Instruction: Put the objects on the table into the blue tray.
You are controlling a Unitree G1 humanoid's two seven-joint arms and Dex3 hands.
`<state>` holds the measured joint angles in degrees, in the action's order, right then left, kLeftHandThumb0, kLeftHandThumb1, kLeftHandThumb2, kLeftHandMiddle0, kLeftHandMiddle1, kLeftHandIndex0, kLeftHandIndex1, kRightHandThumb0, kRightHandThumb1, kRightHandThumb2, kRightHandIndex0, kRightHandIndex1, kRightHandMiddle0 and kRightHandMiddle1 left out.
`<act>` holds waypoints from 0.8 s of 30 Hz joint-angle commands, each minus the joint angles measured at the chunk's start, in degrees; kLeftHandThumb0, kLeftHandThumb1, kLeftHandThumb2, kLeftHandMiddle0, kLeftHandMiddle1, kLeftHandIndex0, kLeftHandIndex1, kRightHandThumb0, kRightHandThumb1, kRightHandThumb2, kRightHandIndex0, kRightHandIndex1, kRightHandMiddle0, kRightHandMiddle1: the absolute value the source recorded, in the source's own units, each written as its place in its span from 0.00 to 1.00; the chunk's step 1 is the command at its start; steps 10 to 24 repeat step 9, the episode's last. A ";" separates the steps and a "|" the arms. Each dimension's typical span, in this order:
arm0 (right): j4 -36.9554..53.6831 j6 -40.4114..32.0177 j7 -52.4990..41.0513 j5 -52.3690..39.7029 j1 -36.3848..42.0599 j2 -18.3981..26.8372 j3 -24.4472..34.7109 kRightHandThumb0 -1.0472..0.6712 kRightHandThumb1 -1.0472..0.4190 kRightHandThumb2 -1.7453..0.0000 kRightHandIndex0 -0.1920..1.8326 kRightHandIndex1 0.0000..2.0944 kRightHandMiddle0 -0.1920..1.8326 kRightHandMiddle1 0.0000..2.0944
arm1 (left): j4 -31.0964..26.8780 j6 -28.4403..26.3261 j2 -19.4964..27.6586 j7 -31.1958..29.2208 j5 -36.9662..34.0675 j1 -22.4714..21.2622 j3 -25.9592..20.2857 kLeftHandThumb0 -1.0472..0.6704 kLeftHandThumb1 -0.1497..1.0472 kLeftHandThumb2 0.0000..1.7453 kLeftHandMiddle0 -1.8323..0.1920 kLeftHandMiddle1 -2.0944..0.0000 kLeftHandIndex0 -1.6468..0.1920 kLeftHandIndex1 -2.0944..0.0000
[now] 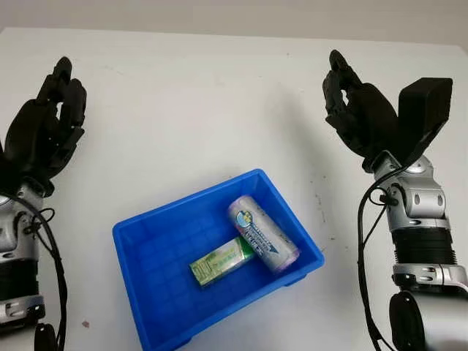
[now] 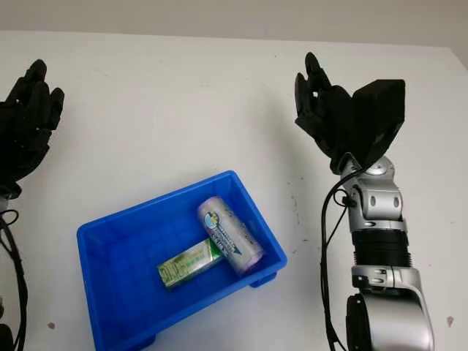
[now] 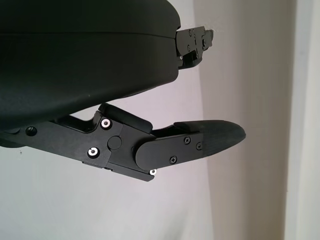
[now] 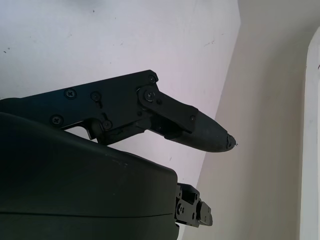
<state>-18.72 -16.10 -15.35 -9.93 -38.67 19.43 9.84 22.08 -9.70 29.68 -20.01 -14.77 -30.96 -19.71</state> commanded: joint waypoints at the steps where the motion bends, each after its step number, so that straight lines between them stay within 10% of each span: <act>1: 1.78 0.73 1.17 -0.30 0.59 -0.95 0.52 0.21 0.00 0.51 0.00 0.00 0.00 0.00 | 3.34 1.40 -0.14 0.26 0.64 -2.31 0.54 0.17 1.00 0.36 1.00 1.00 1.00 1.00; 24: 2.82 0.06 3.02 -0.90 1.53 -2.36 0.71 0.21 0.00 0.51 0.00 0.00 0.00 0.00 | 7.72 2.55 -3.34 2.15 -0.40 -3.51 0.87 0.17 1.00 0.34 1.00 1.00 1.00 1.00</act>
